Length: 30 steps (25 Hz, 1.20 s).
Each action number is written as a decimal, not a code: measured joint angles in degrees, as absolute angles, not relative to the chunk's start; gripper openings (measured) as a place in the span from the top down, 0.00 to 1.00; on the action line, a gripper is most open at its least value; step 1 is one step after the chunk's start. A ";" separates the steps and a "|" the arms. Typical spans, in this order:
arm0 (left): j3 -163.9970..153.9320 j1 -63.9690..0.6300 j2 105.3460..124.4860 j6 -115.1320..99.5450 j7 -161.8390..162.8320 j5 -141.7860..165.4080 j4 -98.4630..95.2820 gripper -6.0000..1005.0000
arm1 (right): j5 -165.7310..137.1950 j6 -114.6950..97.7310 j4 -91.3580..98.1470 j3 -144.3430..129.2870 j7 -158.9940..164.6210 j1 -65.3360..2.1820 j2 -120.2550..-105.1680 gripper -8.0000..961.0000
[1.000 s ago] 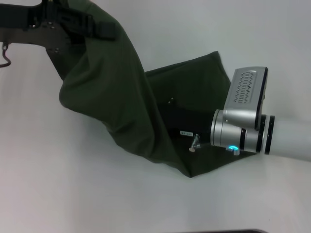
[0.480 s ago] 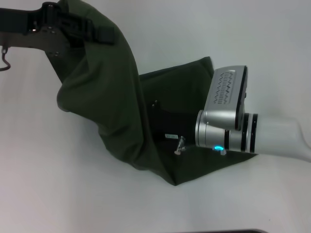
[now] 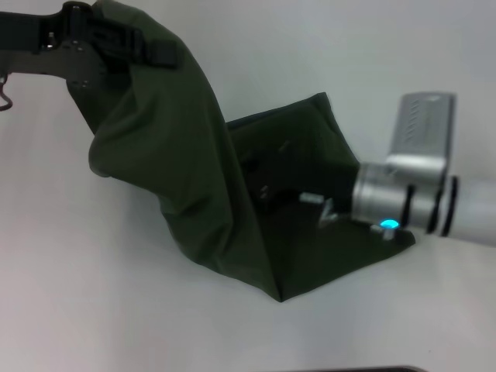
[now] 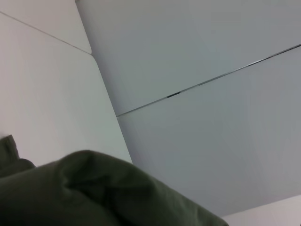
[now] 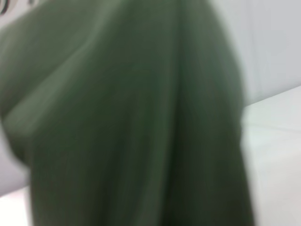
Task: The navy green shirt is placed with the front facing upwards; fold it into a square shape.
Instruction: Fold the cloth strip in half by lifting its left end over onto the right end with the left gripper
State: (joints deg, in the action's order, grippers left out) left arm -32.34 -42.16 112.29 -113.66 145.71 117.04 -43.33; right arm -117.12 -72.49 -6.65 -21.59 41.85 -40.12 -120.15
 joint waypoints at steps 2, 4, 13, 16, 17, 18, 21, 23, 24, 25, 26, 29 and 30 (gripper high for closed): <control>-32.35 -42.07 112.17 -113.48 145.71 117.08 -43.33 0.89 | -117.13 -74.44 -3.24 -21.50 45.75 -39.02 -120.12 0.99; -32.53 -41.88 112.12 -113.45 145.68 117.12 -43.33 0.89 | -117.12 -75.90 -0.44 -21.51 48.82 -38.10 -119.97 0.99; -32.76 -41.22 112.03 -112.83 145.51 117.17 -43.33 0.89 | -117.60 -73.63 1.02 -26.62 56.27 -39.28 -120.28 0.99; -33.28 -41.05 112.27 -112.89 145.13 117.17 -43.17 0.89 | -117.61 -72.65 0.72 -29.62 59.40 -40.58 -120.39 0.99; -33.72 -40.85 112.44 -112.91 144.91 117.17 -43.04 0.89 | -117.61 -72.59 0.37 -30.20 59.76 -40.93 -120.42 0.99; -34.15 -40.61 112.62 -112.91 144.66 117.17 -42.92 0.89 | -117.61 -72.59 -0.03 -30.66 59.92 -41.22 -120.45 0.99; -34.61 -39.96 112.97 -112.59 143.92 117.17 -42.81 0.89 | -117.61 -72.83 -1.18 -32.14 60.30 -42.18 -120.47 0.99; -34.61 -39.88 113.00 -112.34 143.83 117.17 -42.80 0.89 | -117.64 -73.04 -1.51 -33.73 61.26 -42.89 -120.48 0.99; -34.62 -39.86 113.00 -112.20 143.82 117.16 -42.80 0.89 | -117.72 -73.12 -1.59 -34.26 61.66 -43.13 -120.49 0.99; -34.63 -39.85 112.99 -112.00 143.78 117.16 -42.80 0.89 | -117.84 -73.32 -1.69 -34.74 62.00 -43.32 -120.49 0.99; -34.63 -39.85 112.95 -111.81 143.75 117.16 -42.80 0.89 | -117.94 -73.66 -1.82 -35.02 62.25 -43.44 -120.49 0.99; -34.63 -39.83 112.82 -111.32 143.69 117.16 -42.79 0.89 | -118.11 -74.98 -1.84 -36.03 62.89 -43.47 -120.48 0.99; -34.63 -39.83 112.78 -111.21 143.69 117.16 -42.80 0.89 | -118.11 -75.34 -1.77 -36.48 63.03 -43.44 -120.46 0.99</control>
